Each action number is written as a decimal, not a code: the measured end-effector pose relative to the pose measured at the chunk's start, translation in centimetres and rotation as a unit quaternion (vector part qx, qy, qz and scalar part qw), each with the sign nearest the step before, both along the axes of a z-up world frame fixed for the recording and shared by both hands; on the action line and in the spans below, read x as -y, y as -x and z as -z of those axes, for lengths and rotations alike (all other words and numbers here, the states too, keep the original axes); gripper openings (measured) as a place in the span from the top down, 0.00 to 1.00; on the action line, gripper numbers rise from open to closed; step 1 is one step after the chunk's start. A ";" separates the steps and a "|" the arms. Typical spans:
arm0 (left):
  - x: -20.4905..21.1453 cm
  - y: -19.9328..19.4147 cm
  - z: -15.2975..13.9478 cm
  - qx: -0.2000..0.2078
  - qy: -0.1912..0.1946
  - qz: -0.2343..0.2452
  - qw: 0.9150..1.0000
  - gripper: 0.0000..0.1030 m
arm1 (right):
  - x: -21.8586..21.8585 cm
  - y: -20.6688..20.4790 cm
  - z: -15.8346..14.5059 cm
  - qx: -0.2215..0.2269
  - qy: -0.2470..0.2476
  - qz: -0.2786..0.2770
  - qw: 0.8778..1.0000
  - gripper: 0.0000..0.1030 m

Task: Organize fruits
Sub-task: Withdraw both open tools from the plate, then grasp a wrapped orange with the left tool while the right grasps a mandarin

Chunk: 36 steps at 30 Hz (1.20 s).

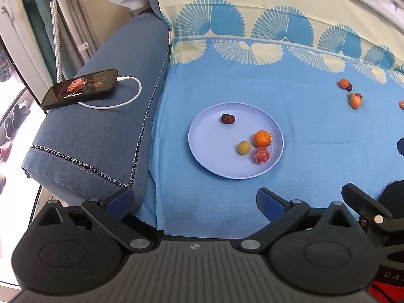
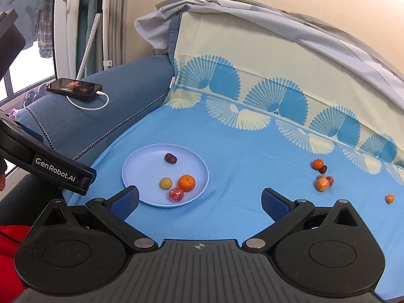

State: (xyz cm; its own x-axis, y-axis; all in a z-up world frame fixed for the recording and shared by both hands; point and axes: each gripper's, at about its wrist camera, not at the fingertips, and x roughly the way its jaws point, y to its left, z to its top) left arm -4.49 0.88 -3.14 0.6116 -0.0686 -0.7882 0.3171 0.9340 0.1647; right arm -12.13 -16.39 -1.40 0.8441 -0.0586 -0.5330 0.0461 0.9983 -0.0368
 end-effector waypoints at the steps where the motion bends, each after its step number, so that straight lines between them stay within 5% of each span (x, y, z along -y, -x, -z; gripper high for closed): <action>1: -0.1 0.0 0.0 -0.002 0.002 0.000 1.000 0.00 | 0.0 0.1 -0.1 0.002 0.001 0.001 1.000 0.01; 10: 0.3 -0.9 -0.7 -0.004 0.006 -0.008 1.000 0.00 | 2.6 0.7 -0.8 0.037 -0.002 0.053 0.998 0.01; 18: 6.3 -3.5 -2.4 -0.005 0.006 0.036 0.999 0.00 | 12.1 2.2 0.7 0.067 -0.009 0.191 0.979 0.01; 27: 20.0 -6.3 -1.2 -0.044 0.022 0.133 0.990 0.00 | 26.8 3.6 4.2 0.075 -0.046 0.354 0.931 0.01; 33: 31.7 -8.3 2.6 -0.080 0.024 0.199 0.976 0.00 | 37.4 2.6 7.6 0.090 -0.050 0.431 0.897 0.01; 36: 37.7 -9.3 5.1 -0.079 0.021 0.247 0.966 0.00 | 42.9 0.5 10.4 0.066 -0.067 0.441 0.892 0.01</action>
